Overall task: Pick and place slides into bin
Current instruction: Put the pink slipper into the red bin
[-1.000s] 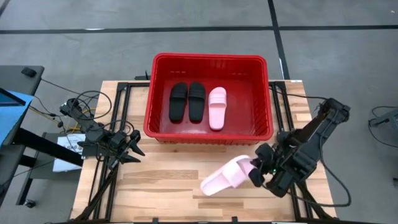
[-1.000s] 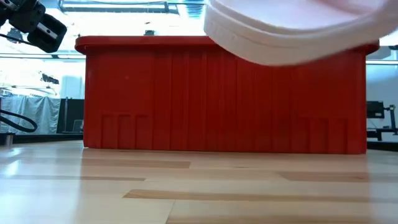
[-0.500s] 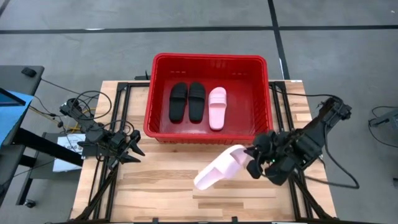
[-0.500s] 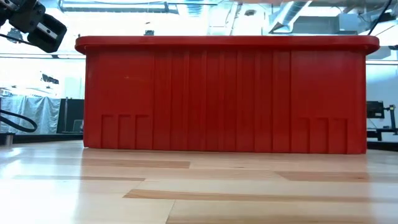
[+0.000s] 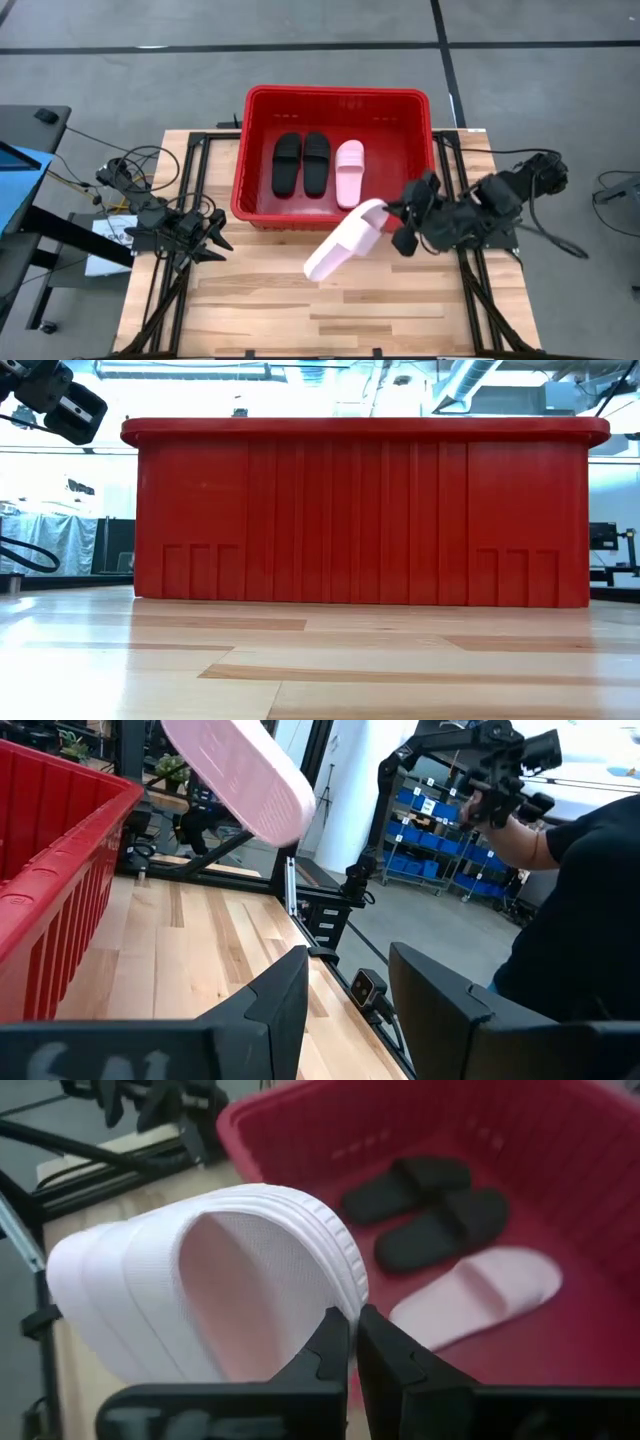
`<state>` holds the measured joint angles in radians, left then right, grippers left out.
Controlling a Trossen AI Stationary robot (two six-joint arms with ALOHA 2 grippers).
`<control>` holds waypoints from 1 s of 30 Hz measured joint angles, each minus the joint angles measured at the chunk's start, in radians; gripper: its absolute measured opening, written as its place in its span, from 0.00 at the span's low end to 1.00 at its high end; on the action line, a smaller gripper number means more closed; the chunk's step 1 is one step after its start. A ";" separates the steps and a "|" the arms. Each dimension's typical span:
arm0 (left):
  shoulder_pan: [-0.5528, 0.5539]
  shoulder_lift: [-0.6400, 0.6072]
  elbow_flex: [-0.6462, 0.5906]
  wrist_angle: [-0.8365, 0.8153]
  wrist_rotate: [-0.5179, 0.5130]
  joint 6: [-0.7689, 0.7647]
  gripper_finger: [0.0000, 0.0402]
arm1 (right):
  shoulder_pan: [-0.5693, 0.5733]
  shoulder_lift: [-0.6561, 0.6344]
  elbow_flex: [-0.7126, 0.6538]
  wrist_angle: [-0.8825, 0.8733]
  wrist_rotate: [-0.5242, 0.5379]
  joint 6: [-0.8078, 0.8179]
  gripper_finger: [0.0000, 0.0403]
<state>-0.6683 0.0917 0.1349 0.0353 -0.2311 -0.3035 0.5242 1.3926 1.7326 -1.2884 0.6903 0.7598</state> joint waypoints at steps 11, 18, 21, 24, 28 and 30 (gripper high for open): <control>0.000 0.000 0.000 0.000 0.000 0.000 0.33 | -0.194 0.000 0.152 -0.014 -0.028 -0.313 0.00; 0.000 0.000 0.000 0.000 0.000 0.000 0.33 | -0.357 0.000 0.232 -0.014 -0.097 -0.508 0.00; 0.000 0.000 0.000 0.000 0.000 0.000 0.33 | -0.445 0.000 0.256 -0.014 -0.131 -0.593 0.00; 0.000 0.000 0.000 0.000 0.000 0.000 0.33 | -0.544 0.000 0.270 -0.014 -0.175 -0.675 0.00; 0.000 0.000 0.000 0.000 0.000 0.000 0.33 | -0.690 0.000 0.273 -0.013 -0.246 -0.779 0.00; 0.000 0.000 0.000 0.000 0.000 0.000 0.33 | -0.765 0.000 0.273 -0.013 -0.286 -0.828 0.00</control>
<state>-0.6683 0.0916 0.1349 0.0350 -0.2314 -0.3035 -0.2412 1.3928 2.0056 -1.3012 0.4045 -0.0685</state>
